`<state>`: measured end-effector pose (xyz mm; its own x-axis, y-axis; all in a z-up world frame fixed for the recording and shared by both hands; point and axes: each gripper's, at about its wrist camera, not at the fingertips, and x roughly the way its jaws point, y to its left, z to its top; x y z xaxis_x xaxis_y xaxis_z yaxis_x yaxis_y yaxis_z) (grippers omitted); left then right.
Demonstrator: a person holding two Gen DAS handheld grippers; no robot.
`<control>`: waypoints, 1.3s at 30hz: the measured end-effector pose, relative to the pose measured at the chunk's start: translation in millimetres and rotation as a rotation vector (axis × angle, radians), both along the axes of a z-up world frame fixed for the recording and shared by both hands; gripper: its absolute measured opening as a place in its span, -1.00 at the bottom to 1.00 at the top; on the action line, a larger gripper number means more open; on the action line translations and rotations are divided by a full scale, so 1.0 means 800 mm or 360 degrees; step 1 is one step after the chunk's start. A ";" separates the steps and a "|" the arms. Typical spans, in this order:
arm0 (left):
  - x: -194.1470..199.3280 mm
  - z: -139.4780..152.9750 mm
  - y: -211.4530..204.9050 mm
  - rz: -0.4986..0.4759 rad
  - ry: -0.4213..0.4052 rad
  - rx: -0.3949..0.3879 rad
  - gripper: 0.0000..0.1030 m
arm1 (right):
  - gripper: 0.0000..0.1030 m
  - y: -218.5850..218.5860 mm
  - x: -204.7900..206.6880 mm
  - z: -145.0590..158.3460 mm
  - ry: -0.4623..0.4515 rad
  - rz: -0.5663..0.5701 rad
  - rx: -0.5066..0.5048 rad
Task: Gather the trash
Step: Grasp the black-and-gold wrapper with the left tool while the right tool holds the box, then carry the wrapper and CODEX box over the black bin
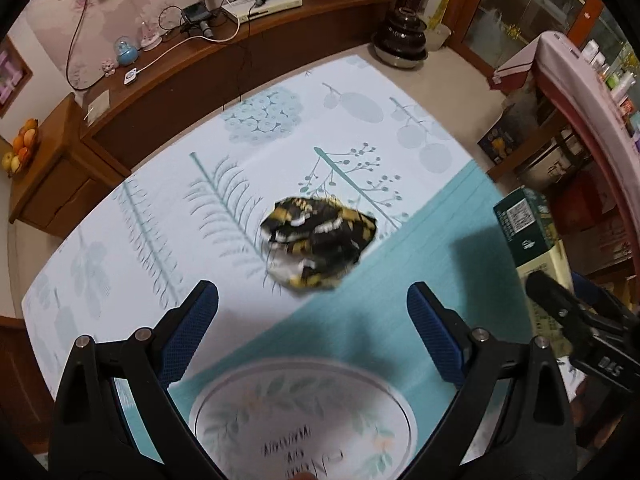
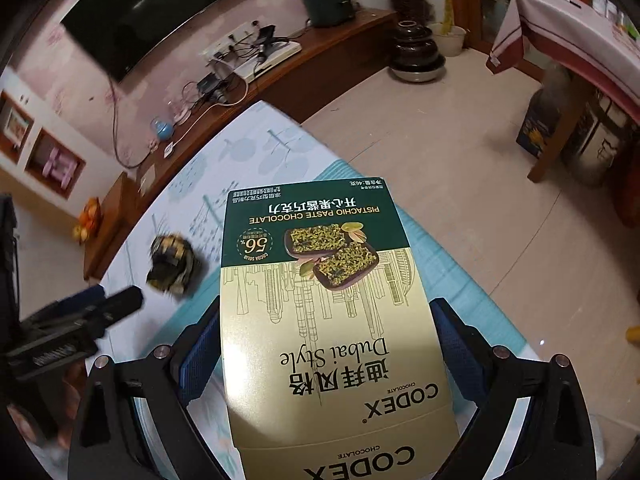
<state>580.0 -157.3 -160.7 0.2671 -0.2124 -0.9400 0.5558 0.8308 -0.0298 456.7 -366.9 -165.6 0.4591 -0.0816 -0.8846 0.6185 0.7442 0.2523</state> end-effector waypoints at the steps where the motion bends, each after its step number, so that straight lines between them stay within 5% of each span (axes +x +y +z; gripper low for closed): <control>1: 0.006 -0.008 -0.005 0.0002 0.0002 0.0010 0.82 | 0.88 -0.003 0.005 -0.003 0.0000 -0.0003 0.0002; 6: 0.038 -0.045 -0.024 0.0026 0.0033 0.0030 0.79 | 0.88 -0.004 0.040 -0.029 -0.0012 -0.0008 0.0023; 10: 0.056 -0.072 -0.039 0.0025 0.0069 0.0047 0.51 | 0.88 -0.003 0.049 -0.050 0.0004 -0.0015 0.0045; 18: 0.032 -0.070 -0.038 -0.0007 -0.0076 0.0082 0.33 | 0.88 0.011 0.022 -0.064 -0.0017 -0.0005 0.0088; 28: -0.085 -0.033 0.007 -0.0036 -0.0084 0.0068 0.33 | 0.87 0.034 -0.068 -0.041 -0.0068 0.0036 0.0155; 39: -0.273 0.019 0.057 0.0045 -0.0008 -0.0002 0.33 | 0.87 0.082 -0.243 -0.004 -0.0166 0.0136 0.0320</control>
<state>361.4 -112.0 -145.7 0.2776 -0.2060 -0.9384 0.5321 0.8462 -0.0283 262.4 -301.0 -168.6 0.5466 0.1342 -0.8266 0.5184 0.7210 0.4598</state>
